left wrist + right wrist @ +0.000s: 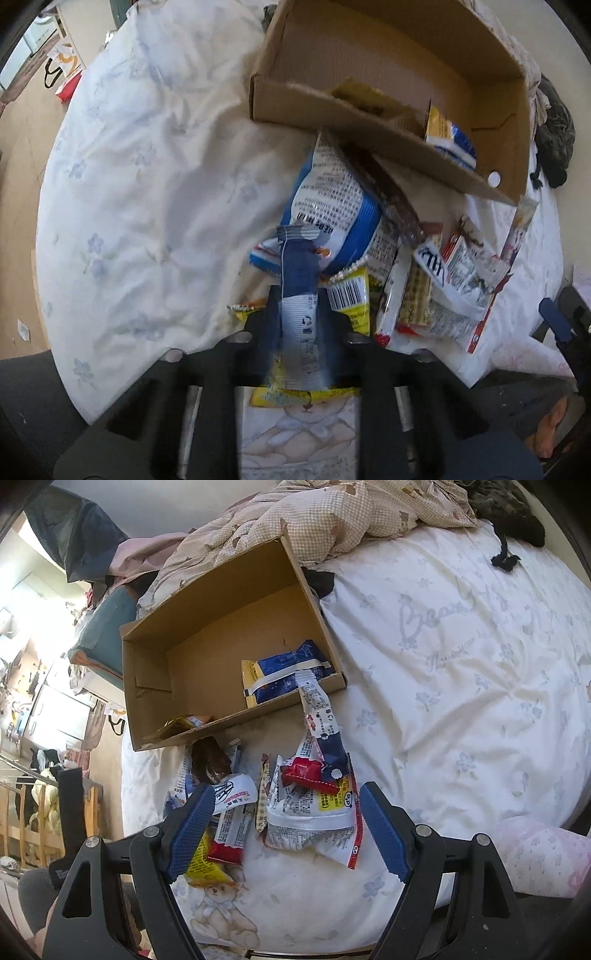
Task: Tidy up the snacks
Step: 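Move both tools back to the pile and grasp a blue-white bar with left tool, then grasp a white-red snack stick with the right tool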
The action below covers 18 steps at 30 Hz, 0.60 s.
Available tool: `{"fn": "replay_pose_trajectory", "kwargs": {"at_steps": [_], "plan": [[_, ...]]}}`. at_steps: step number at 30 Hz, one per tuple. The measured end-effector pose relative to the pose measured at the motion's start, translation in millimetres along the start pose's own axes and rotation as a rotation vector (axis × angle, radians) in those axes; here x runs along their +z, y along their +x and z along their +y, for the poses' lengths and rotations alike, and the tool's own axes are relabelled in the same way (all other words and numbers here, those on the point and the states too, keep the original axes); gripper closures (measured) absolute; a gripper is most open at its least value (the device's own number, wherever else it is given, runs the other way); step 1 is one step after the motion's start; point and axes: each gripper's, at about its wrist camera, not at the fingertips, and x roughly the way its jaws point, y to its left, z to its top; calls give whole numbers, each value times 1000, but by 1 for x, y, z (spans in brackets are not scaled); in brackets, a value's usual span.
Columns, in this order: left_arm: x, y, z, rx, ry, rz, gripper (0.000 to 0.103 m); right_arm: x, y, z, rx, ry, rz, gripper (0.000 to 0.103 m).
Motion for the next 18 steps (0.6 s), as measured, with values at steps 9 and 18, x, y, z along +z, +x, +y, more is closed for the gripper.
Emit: {"fn": "replay_pose_trajectory", "kwargs": {"at_steps": [9, 18], "plan": [[-13, -58, -7, 47, 69, -150, 90, 11, 0, -39, 30, 196, -3, 20], [-5, -87, 5, 51, 59, -228, 90, 37, 47, -33, -98, 149, 82, 24]]}}
